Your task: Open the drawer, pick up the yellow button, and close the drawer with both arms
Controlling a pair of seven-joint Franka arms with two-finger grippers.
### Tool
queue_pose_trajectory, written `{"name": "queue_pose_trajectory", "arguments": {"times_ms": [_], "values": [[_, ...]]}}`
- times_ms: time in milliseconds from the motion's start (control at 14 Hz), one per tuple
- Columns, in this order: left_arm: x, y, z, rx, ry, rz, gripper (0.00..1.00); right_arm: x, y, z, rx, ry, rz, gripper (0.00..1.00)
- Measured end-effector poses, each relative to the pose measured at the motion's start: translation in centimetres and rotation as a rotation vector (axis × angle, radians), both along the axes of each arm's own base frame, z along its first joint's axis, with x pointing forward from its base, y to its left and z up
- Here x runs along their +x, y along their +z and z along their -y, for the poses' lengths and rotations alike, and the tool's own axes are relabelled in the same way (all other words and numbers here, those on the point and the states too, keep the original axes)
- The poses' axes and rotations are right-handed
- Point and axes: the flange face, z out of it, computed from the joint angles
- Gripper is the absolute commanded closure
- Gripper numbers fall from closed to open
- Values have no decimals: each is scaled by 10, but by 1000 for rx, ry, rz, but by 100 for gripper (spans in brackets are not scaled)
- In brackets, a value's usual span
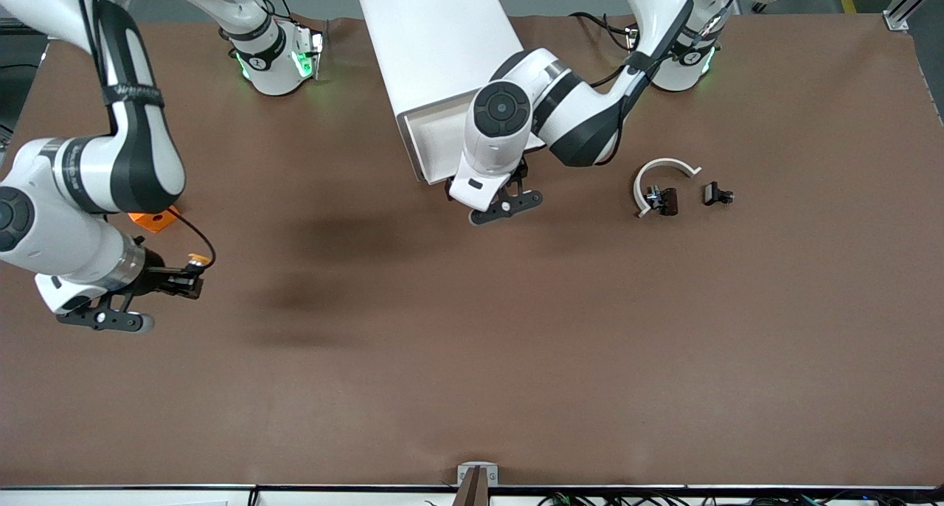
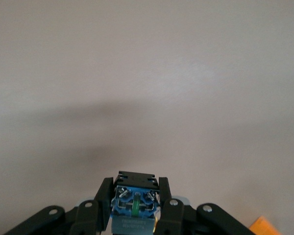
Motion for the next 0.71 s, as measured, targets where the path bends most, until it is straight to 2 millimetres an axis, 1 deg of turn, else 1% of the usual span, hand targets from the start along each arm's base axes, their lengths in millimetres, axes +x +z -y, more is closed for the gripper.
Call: {"name": "queue_pose_trajectory", "arguments": {"times_ms": [214, 285, 427, 498, 569, 641, 712], "values": [[-18, 1, 15, -2, 5, -12, 0, 1, -57, 75, -24, 79, 41, 100], [-23, 2, 19, -3, 8, -16, 0, 0, -78, 95, -31, 99, 52, 100], [-31, 2, 25, -3, 18, -24, 0, -4, -120, 127, -39, 124, 53, 100], [-35, 1, 28, -2, 22, -28, 0, -7, -140, 139, -41, 128, 49, 100], [-39, 0, 30, 1, 27, -35, 0, -10, -157, 146, -42, 131, 44, 100], [-45, -2, 33, 5, 31, -42, 0, -11, -168, 148, -41, 135, 39, 100], [-51, -4, 36, 8, 34, -50, 0, -11, -174, 147, -38, 138, 34, 100]]}}
